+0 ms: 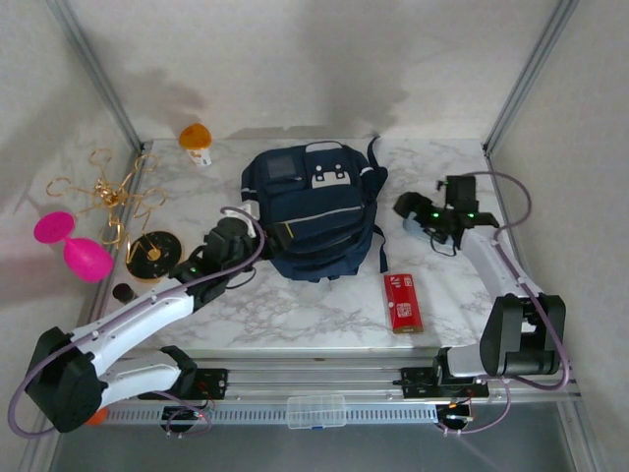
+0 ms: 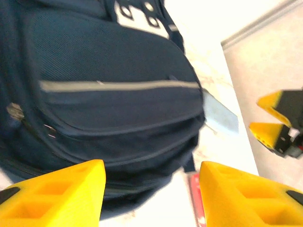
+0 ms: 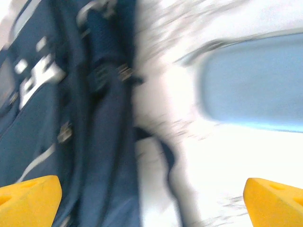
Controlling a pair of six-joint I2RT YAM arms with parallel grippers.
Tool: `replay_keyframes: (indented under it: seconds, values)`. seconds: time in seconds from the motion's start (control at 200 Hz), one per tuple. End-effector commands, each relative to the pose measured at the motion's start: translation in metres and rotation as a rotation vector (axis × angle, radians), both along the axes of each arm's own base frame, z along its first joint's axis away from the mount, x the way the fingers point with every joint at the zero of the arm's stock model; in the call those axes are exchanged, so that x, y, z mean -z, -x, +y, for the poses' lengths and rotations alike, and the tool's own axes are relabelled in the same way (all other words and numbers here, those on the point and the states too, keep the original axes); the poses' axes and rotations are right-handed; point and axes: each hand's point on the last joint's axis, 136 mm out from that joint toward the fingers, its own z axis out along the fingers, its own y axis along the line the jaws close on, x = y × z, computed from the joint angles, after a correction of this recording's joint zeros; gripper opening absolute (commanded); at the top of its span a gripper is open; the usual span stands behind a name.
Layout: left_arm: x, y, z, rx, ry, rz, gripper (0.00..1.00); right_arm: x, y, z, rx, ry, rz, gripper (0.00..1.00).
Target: Pack books, pencil case, and school supplies into a backpack
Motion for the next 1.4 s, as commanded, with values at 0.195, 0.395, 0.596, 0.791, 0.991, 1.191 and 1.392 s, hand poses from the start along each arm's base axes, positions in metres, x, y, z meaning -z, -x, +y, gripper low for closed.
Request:
replay_keyframes:
  seconds: [0.195, 0.395, 0.596, 0.791, 0.991, 1.191, 1.392]
  values:
    - [-0.007, 0.004, -0.099, 0.1, 0.087, 0.023, 0.56, 0.025, -0.083, -0.089, 0.222, 0.104, -0.015, 0.99]
    - [0.017, 0.01, -0.151, 0.147, 0.121, 0.106, 0.59, 0.056, -0.124, -0.097, 0.168, 0.127, 0.055, 0.99]
    - [0.033, 0.016, -0.202, 0.217, 0.136, 0.159, 0.62, 0.09, -0.135, -0.103, 0.168, 0.105, 0.163, 0.99]
    - [0.061, 0.007, -0.239, 0.255, 0.149, 0.245, 0.65, 0.1, -0.084, -0.09, 0.215, 0.016, 0.233, 0.99]
    - [0.093, -0.013, -0.272, 0.242, 0.181, 0.32, 0.65, 0.086, -0.027, -0.06, 0.183, -0.086, 0.235, 0.99]
    - [0.114, -0.044, -0.299, 0.226, 0.189, 0.321, 0.56, 0.081, 0.004, -0.045, 0.139, -0.231, 0.196, 0.99]
    - [0.14, -0.074, -0.299, 0.133, 0.146, 0.337, 0.4, 0.096, -0.005, -0.061, 0.129, -0.245, 0.193, 0.94]
